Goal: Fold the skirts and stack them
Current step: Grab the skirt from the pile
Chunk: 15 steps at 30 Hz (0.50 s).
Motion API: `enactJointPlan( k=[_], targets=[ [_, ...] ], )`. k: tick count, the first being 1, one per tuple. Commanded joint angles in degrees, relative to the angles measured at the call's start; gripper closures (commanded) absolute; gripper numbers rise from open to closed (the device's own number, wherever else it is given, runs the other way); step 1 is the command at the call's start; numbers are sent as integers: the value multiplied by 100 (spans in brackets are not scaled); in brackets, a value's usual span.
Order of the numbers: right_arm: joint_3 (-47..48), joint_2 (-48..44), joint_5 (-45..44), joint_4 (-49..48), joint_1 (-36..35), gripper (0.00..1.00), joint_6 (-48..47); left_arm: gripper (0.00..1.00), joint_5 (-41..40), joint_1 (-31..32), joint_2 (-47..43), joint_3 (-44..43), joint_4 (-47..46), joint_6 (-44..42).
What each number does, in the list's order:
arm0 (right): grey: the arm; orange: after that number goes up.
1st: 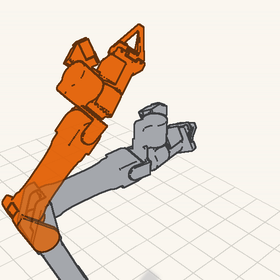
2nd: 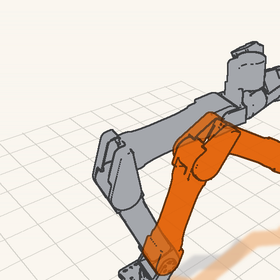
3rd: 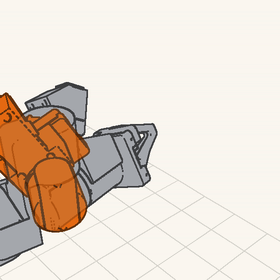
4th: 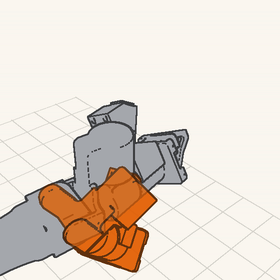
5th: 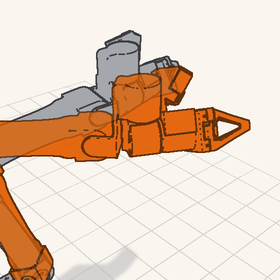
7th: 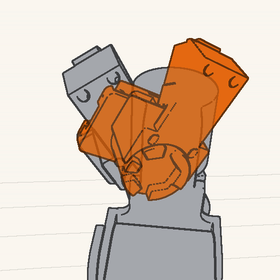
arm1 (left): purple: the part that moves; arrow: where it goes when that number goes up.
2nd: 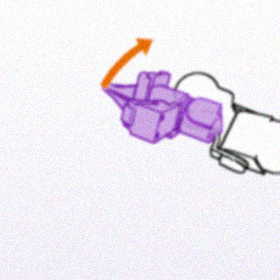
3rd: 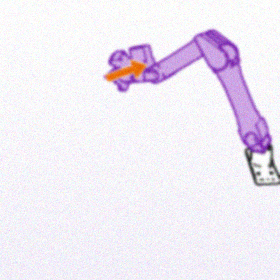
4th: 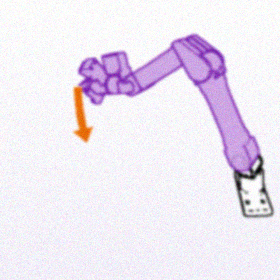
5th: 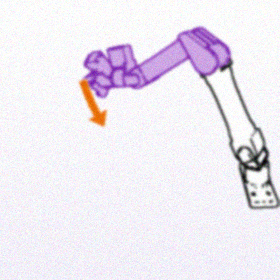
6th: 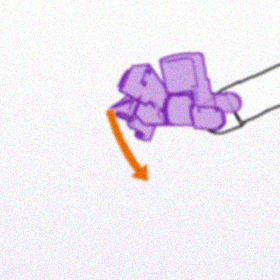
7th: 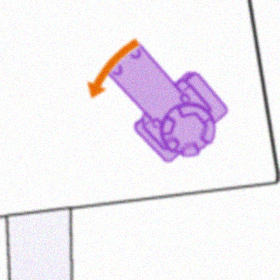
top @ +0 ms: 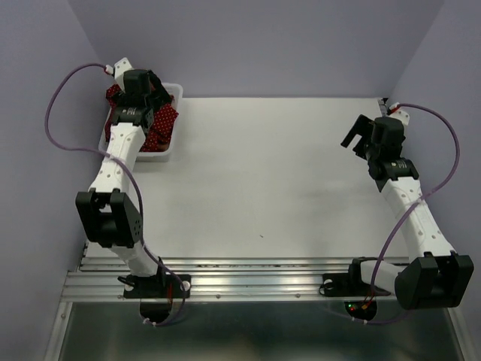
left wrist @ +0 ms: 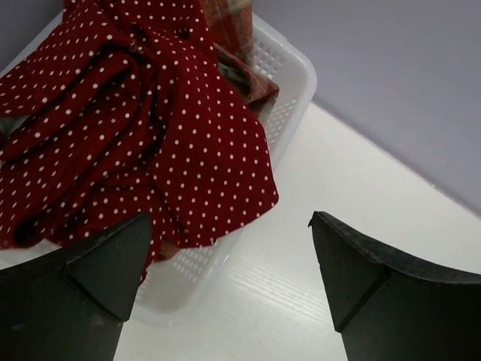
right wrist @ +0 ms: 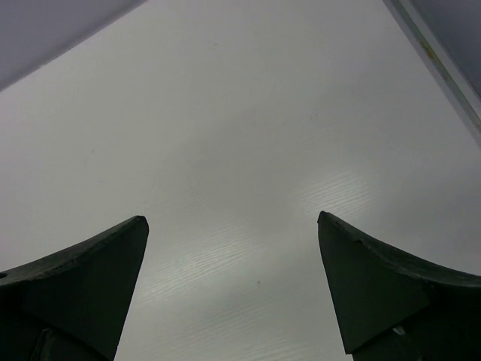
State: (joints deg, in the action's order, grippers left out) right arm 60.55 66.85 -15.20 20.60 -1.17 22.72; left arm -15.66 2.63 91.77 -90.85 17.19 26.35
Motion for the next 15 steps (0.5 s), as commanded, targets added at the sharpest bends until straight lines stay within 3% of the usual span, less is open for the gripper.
enactJointPlan(
  k=[1,5,15],
  targets=[
    [387,-5,-369,-118,3,0,-215,1,247,-210,762,-977,143,-279],
    [378,21,-440,-39,3,0,-408,1,151,-219,1973,-2205,661,-367],
    [404,293,-870,392,3,0,-637,1,-358,-412,3469,-3534,1128,-122]
  ],
)
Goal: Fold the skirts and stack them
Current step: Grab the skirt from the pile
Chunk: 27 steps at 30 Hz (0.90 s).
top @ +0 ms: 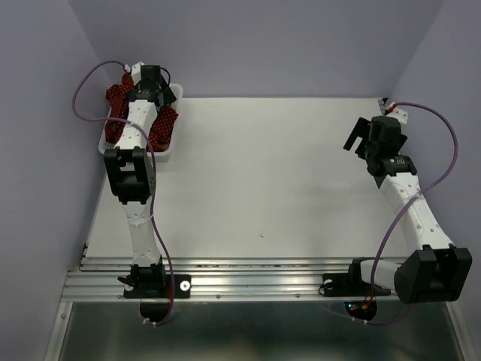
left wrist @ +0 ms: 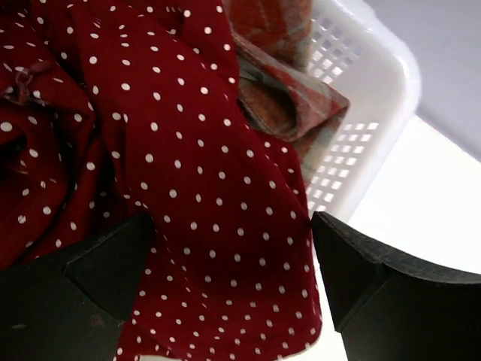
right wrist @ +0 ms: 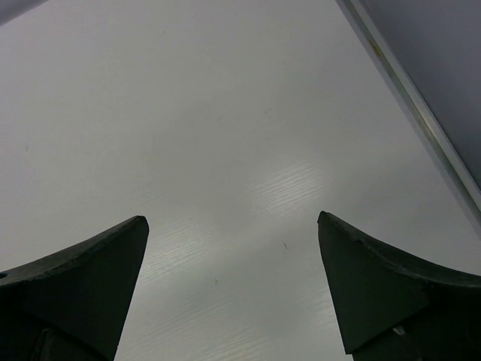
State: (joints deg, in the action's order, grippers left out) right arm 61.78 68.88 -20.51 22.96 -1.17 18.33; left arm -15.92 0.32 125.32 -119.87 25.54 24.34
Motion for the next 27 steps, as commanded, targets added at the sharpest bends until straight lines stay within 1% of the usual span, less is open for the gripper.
enactJointPlan(
  k=[1,4,8,9,10,13,14,16,18,19,20,23,24,26,27],
  targets=[
    [299,116,-348,165,3,0,-207,1,-393,-207,168,-695,337,123],
    [361,248,-392,182,3,0,-242,1,-578,-260,247,-704,355,168],
    [449,424,-436,182,3,0,-259,2,-491,-348,361,-713,276,71],
    [466,468,-436,182,3,0,-251,6,-456,-365,379,-730,276,54],
    [519,529,-436,182,3,0,-251,23,-447,-392,397,-756,320,54],
    [581,609,-392,165,3,0,-242,53,-386,-383,318,-774,355,19],
    [607,670,-375,174,3,0,-259,67,-333,-383,222,-774,346,-8],
    [625,758,-427,174,3,0,-259,81,-122,-375,90,-757,311,-52],
    [642,837,-410,165,3,0,-251,91,-69,-348,-138,-731,302,-61],
    [642,837,-401,165,3,0,-225,98,-78,-339,-322,-722,276,-87],
    [642,837,-392,165,3,0,-198,100,-86,-313,-419,-695,267,-96],
    [642,820,-366,121,3,0,-189,100,-157,-304,-762,-643,162,-131],
    [642,811,-357,130,3,0,-180,100,-157,-304,-1015,-625,40,-157],
    [634,785,-305,130,3,0,-128,100,-61,-295,-1419,-564,-240,-236],
    [625,767,-269,121,3,0,-102,100,149,-295,-1579,-511,-382,-271]
  ],
)
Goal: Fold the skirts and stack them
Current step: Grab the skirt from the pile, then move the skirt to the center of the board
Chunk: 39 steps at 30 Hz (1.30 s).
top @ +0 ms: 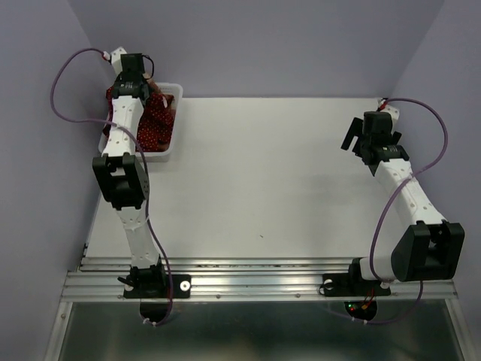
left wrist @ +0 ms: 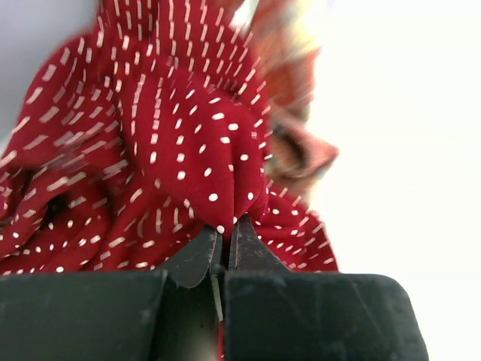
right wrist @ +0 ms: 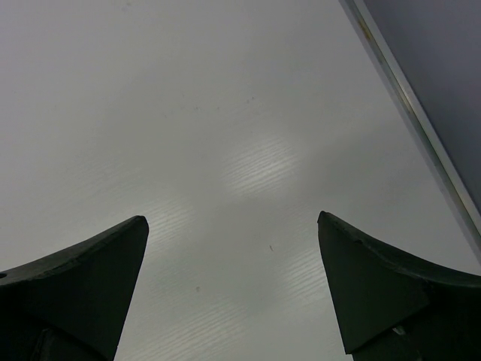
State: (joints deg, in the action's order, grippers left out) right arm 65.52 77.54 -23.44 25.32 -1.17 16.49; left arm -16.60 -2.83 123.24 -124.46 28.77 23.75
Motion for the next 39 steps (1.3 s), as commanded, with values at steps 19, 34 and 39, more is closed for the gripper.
enactJointPlan(
  k=[19,34,39],
  targets=[
    [-486,-1635,789,-783,3,0,548,100,3038,2610,-3508,517,-3325,-890],
    [-470,-1593,524,-72,3,0,742,1,1933,3140,-1339,1259,-1139,-126],
    [-443,-1373,1217,34,3,0,637,1,1837,2946,-1635,2159,-1154,77]
  ],
)
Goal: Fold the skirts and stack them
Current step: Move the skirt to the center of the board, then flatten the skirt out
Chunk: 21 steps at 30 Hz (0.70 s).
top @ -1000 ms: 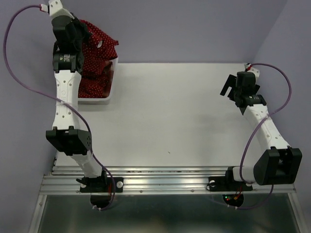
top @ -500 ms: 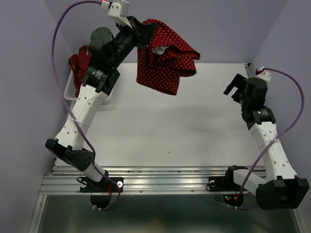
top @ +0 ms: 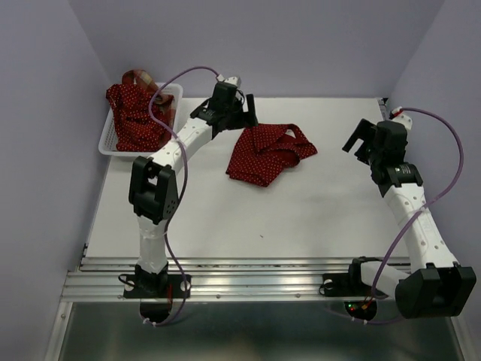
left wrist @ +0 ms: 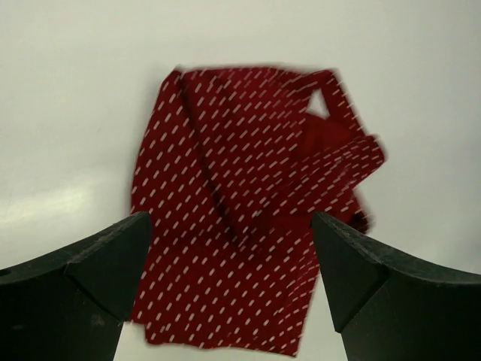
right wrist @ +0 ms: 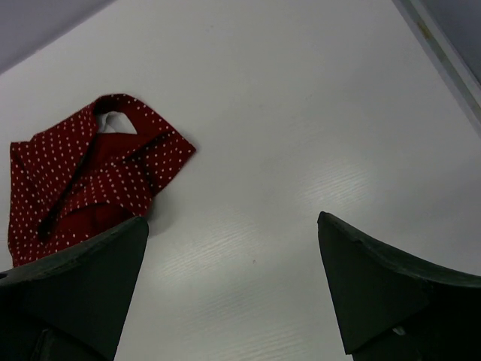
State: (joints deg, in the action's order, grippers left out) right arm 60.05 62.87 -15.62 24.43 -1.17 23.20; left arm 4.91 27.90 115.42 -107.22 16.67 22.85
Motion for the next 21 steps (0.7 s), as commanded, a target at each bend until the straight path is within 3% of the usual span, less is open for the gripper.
enactJointPlan(
  k=[1,7,9,13,21],
  targets=[
    [86,129,593,124,3,0,-61,1,-402,-144,-976,665,-92,193],
    [-186,199,2184,-314,3,0,-351,1,-518,-180,-1978,2537,-383,500],
    [-213,409,2701,-438,-50,0,-386,1,25,-171,-2294,3220,-637,693],
    [14,1040,2687,-553,-601,0,-806,1,537,-13,-2612,4022,-1103,1001],
    [1069,2922,2862,-606,-1061,0,-1449,1,898,707,-1857,4060,-1464,1318]
  ],
)
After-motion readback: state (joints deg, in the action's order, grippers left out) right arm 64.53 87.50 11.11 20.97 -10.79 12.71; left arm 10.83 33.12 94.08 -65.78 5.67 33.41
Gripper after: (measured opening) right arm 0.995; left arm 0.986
